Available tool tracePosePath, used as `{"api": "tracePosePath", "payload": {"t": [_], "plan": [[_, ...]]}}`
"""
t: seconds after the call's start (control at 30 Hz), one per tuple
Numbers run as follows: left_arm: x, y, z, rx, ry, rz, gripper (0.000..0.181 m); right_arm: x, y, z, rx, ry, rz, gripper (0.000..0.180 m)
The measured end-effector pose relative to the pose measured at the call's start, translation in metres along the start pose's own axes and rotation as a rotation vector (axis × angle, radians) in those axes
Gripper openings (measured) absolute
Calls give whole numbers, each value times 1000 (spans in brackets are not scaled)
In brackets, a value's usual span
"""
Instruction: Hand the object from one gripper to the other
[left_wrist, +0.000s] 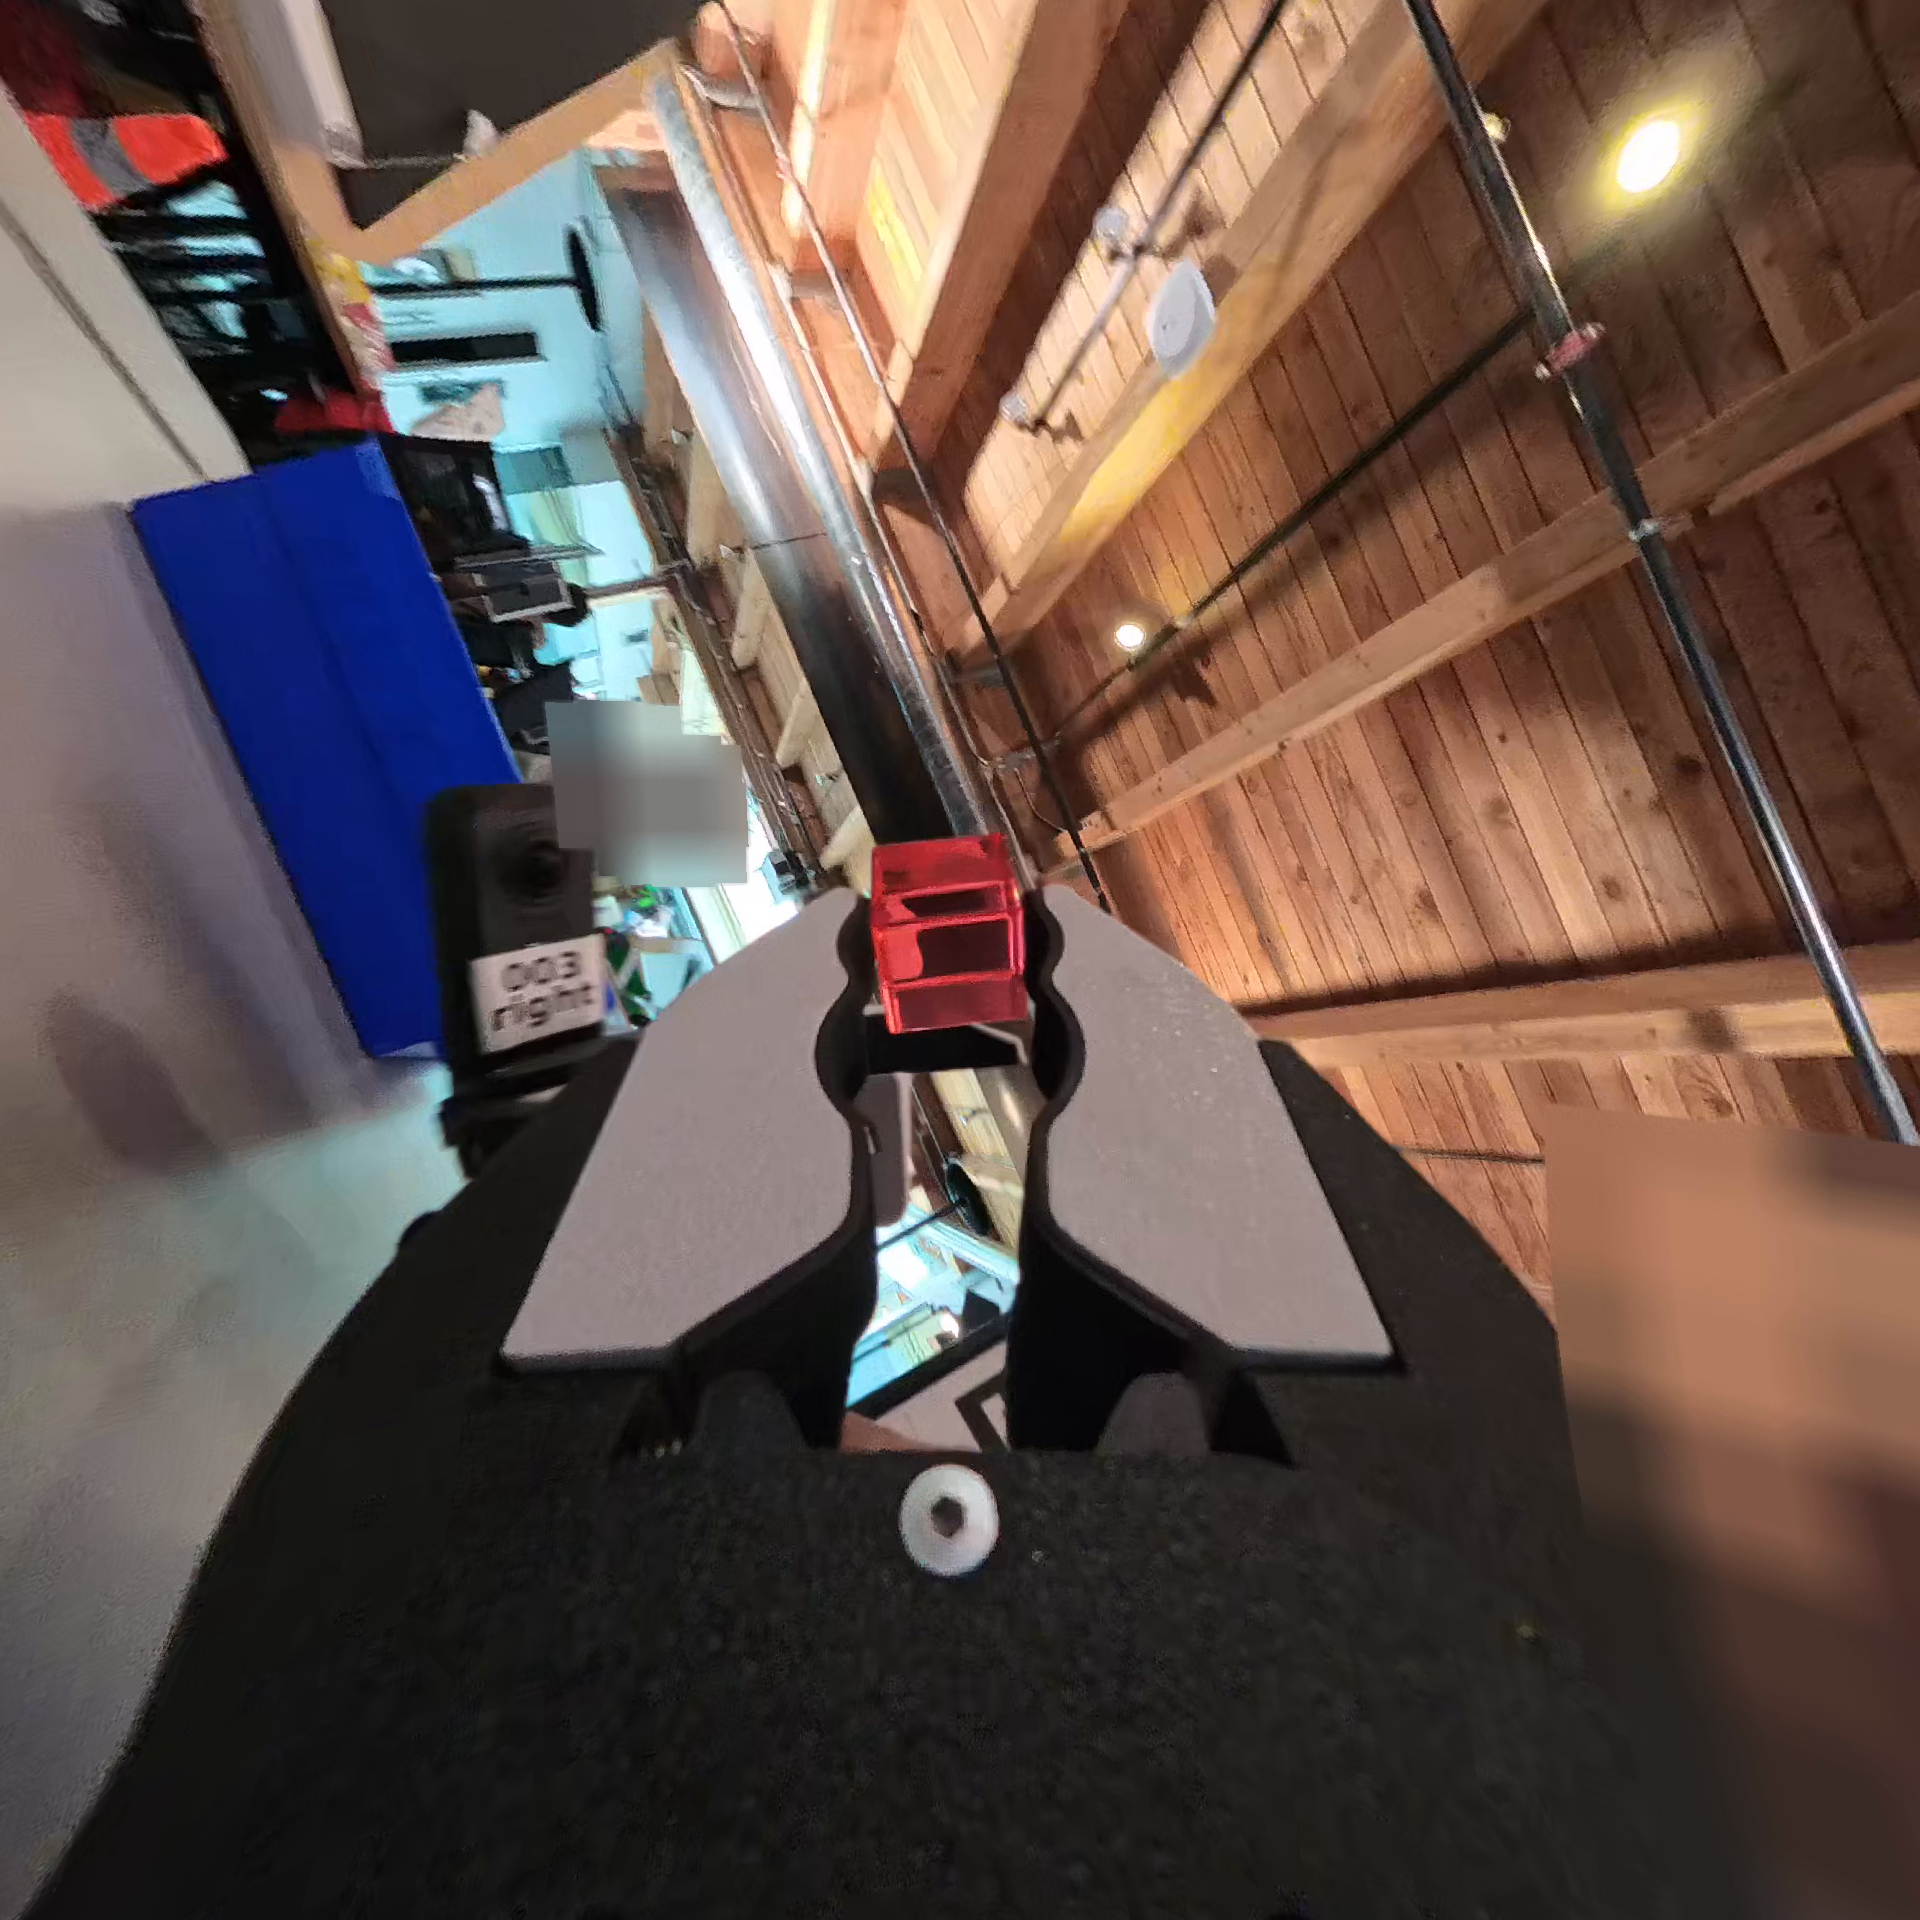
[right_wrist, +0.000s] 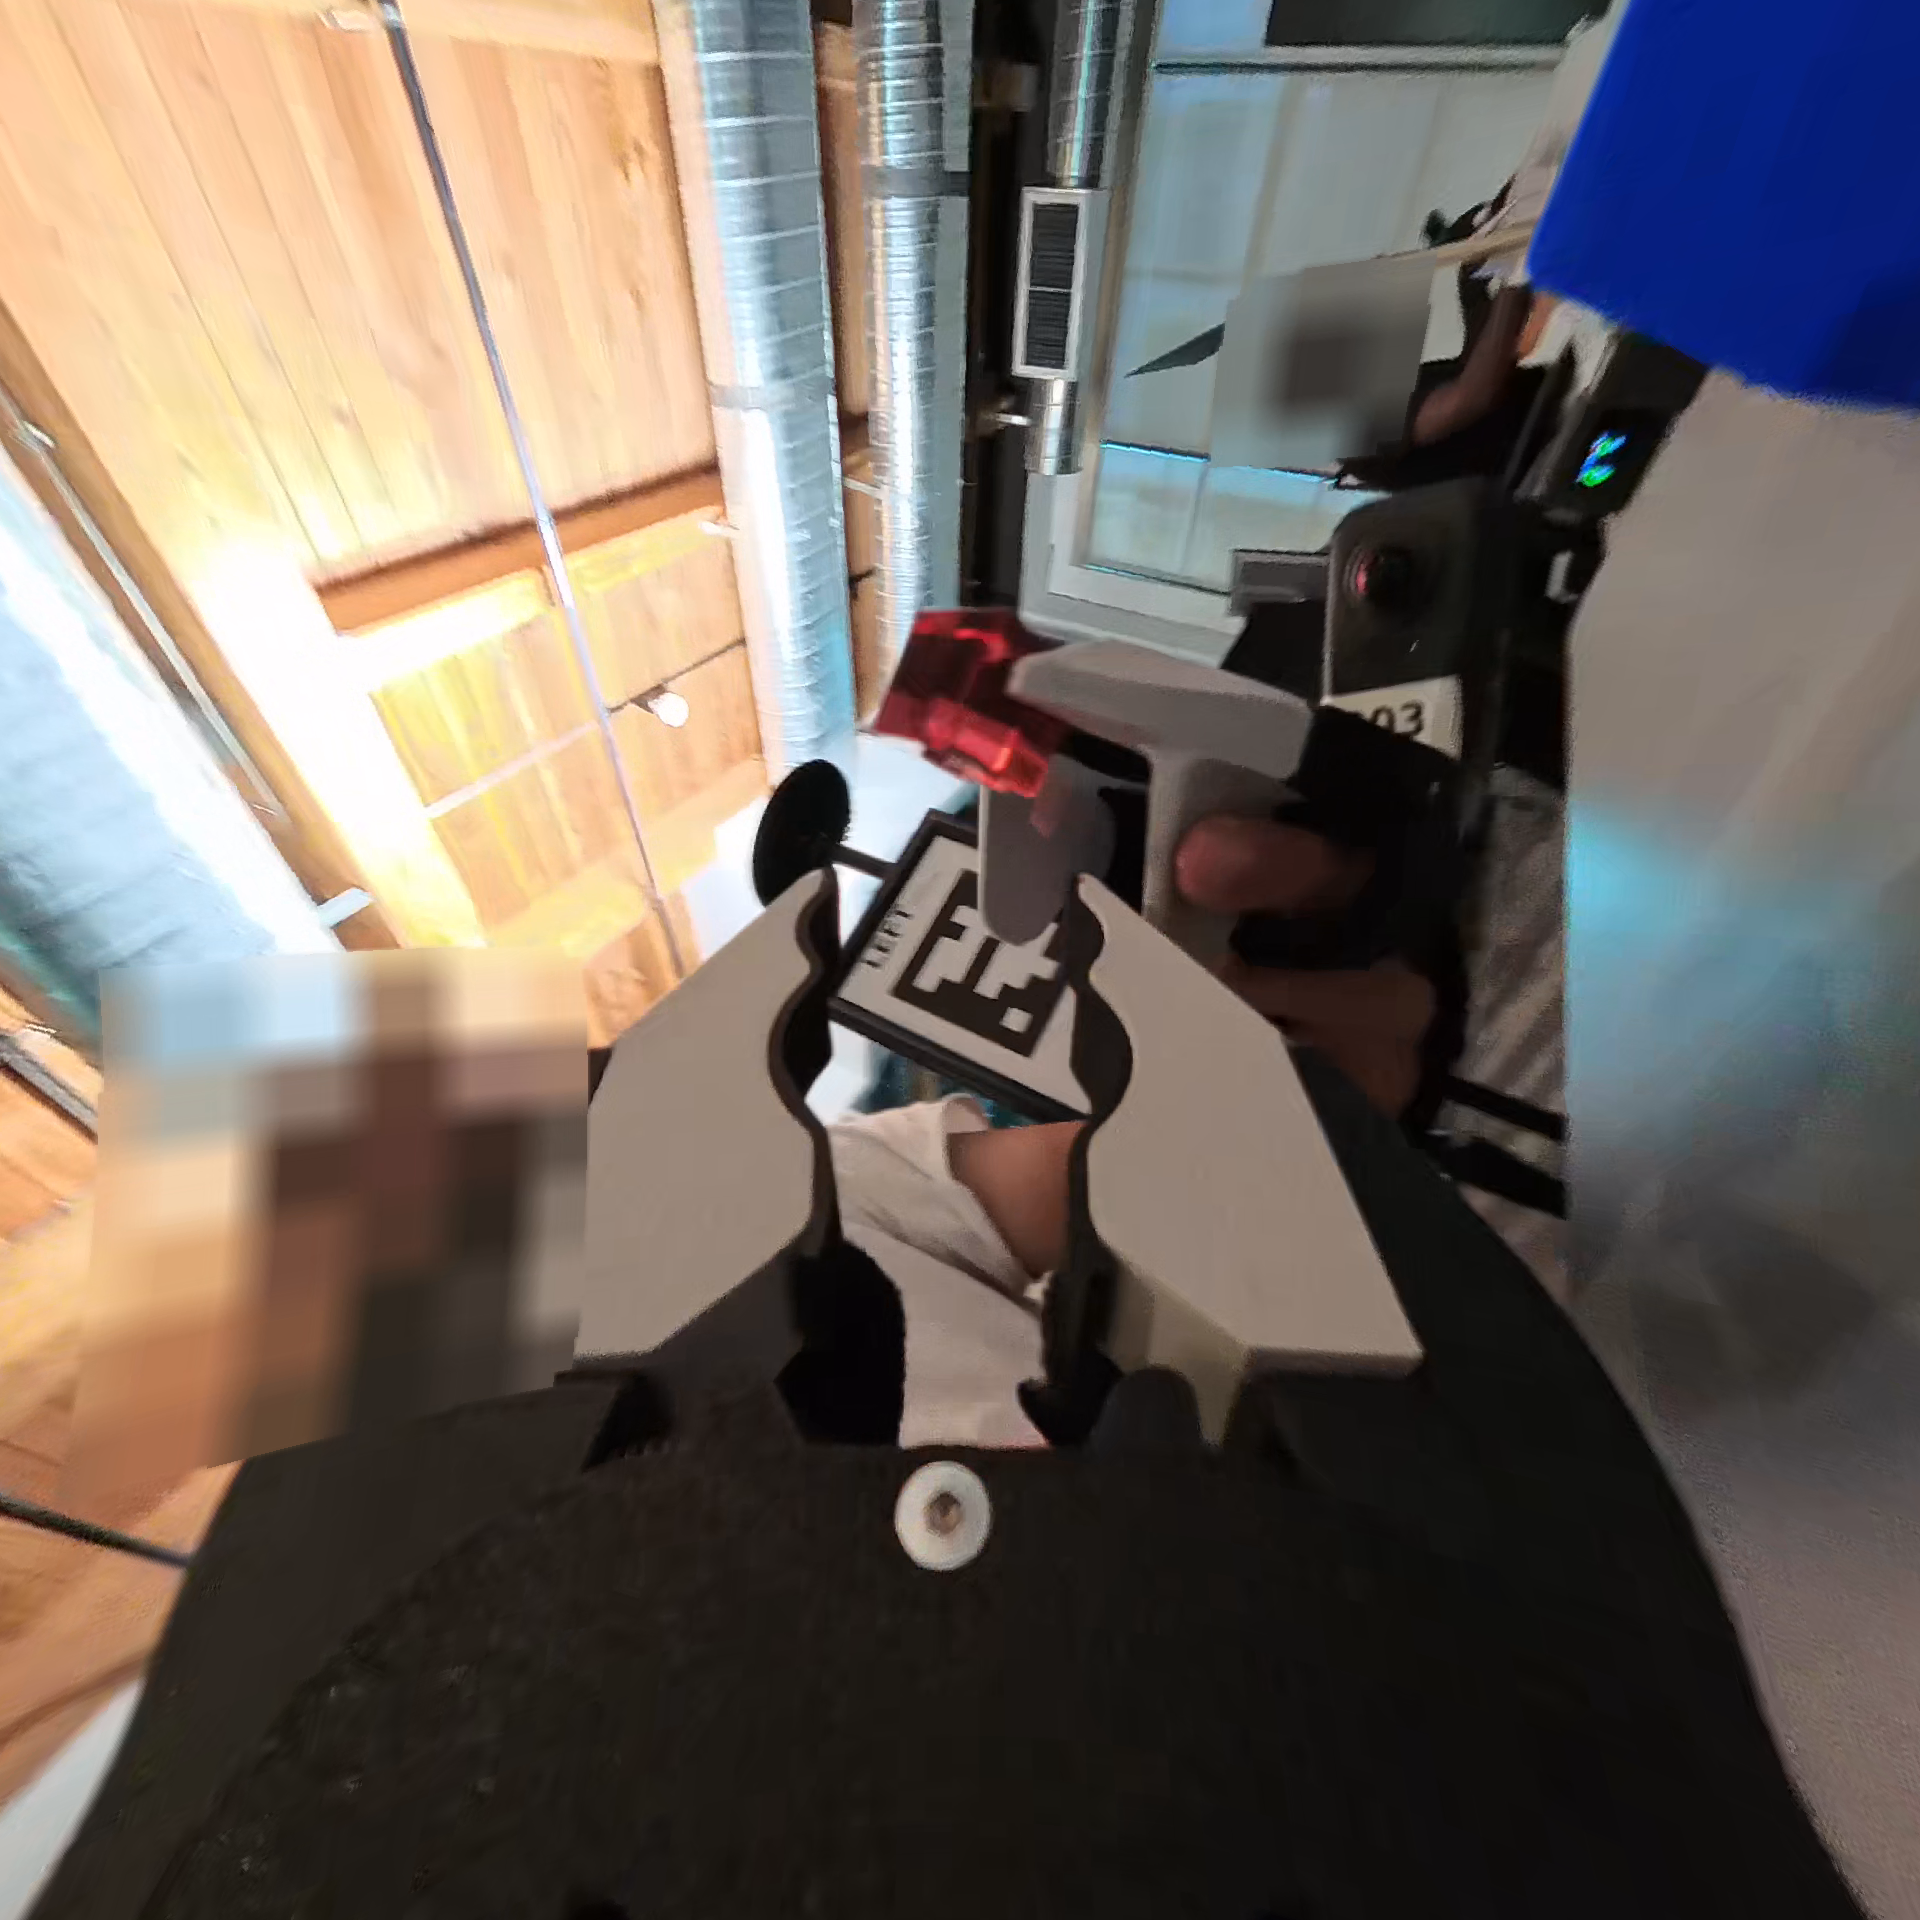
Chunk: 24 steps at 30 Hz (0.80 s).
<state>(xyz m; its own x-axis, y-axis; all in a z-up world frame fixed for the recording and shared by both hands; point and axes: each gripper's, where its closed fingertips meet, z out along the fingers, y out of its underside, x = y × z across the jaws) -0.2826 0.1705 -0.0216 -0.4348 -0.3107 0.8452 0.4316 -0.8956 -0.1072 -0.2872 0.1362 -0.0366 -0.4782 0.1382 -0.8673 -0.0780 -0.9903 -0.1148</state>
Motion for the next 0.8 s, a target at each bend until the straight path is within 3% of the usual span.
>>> {"api": "tracePosePath", "payload": {"t": [0.2, 0.5, 0.63, 0.8], "plan": [[29, 23, 6, -199, 176, 176, 27, -11, -3, 4, 47, -129, 97, 40], [35, 29, 1, -240, 189, 487, 27, -18, 7, 20, 27, -141, 121, 47], [29, 37, 1, -252, 182, 585, 27, -21, 3, 20, 58, -190, 149, 28], [21, 37, 2, -256, 171, 617, 26, -18, 0, 13, 62, -147, 102, 27]]}}
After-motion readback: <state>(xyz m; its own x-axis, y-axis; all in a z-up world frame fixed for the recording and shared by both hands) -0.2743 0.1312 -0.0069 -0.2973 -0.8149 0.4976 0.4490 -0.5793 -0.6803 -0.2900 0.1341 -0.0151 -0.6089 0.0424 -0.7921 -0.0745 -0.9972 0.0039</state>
